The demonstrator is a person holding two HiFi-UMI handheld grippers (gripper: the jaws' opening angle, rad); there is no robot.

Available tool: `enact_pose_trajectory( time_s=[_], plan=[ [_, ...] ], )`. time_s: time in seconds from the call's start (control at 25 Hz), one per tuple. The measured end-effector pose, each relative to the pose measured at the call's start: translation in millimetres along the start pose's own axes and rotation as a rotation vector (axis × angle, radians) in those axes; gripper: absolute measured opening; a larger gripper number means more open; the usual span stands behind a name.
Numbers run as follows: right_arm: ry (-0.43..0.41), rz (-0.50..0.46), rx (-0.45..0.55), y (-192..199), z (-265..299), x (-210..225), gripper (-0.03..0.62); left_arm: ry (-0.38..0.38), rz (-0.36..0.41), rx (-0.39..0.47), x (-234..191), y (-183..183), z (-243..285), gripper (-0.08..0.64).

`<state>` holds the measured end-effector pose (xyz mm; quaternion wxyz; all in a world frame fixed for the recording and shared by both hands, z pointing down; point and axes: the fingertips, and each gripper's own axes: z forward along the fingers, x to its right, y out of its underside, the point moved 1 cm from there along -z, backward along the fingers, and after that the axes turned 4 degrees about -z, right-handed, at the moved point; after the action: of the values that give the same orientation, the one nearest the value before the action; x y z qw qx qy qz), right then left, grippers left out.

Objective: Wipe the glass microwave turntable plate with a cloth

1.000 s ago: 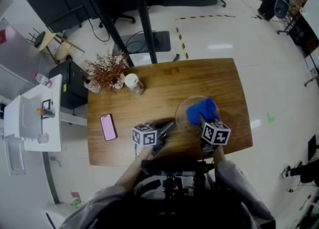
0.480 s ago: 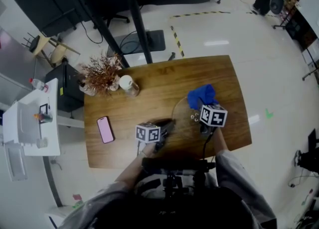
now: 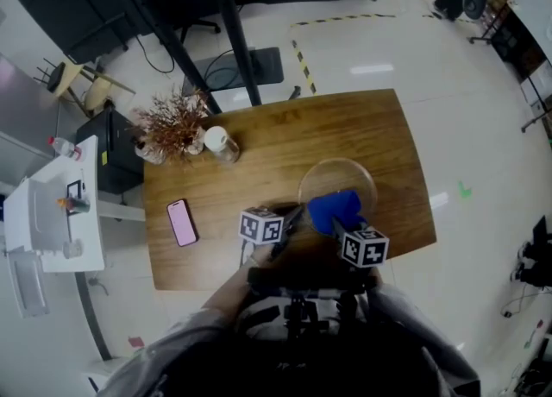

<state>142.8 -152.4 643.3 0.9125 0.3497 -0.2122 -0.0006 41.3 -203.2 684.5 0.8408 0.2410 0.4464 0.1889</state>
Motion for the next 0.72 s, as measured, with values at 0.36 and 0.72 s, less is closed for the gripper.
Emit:
enact_pose_trajectory(
  time_s=[0.36, 0.72],
  plan=[
    [-0.021, -0.106, -0.049, 29, -23, -20, 0.080, -0.009, 0.044, -0.021, 3, 2, 0, -0.003],
    [0.183, -0.088, 0.147, -94, -3, 73, 0.080, -0.012, 0.023, -0.022, 1, 1, 0, -0.003]
  ],
)
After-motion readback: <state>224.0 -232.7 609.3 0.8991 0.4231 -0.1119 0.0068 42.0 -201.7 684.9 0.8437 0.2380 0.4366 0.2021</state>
